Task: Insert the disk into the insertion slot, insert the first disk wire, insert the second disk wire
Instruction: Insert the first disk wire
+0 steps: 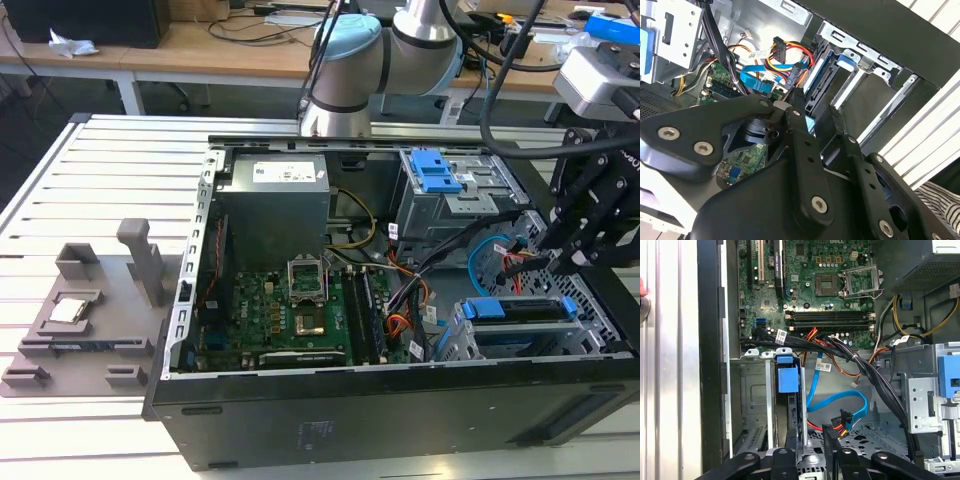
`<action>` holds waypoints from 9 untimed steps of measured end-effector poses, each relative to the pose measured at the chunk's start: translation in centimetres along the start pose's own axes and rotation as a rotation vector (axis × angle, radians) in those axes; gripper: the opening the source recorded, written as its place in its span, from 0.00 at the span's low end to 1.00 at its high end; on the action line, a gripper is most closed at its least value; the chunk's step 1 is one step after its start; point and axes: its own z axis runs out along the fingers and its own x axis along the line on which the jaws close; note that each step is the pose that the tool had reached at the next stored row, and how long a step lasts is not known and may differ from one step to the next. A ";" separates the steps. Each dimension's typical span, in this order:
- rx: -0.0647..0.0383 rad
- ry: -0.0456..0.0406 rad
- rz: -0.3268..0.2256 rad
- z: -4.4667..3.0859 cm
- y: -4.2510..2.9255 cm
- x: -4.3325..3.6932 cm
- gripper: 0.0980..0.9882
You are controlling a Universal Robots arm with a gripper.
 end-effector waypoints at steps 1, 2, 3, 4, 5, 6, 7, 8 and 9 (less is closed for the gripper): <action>0.000 -0.0003 0.000 0.07 0.00 -0.03 0.30; 0.000 -0.0001 0.000 0.13 0.00 -0.05 0.30; 0.000 0.0003 -0.002 0.39 -0.02 -0.04 0.30; 0.000 0.0006 -0.009 0.81 -0.04 -0.02 0.30; 0.000 0.0007 -0.010 1.11 -0.07 -0.04 0.30; -0.001 0.0008 -0.011 1.27 -0.13 -0.10 0.30; -0.001 0.0008 -0.011 1.37 -0.22 -0.20 0.30; -0.001 0.0009 -0.012 1.50 -0.39 -0.35 0.30; -0.001 0.0009 -0.013 1.63 -0.57 -0.49 0.30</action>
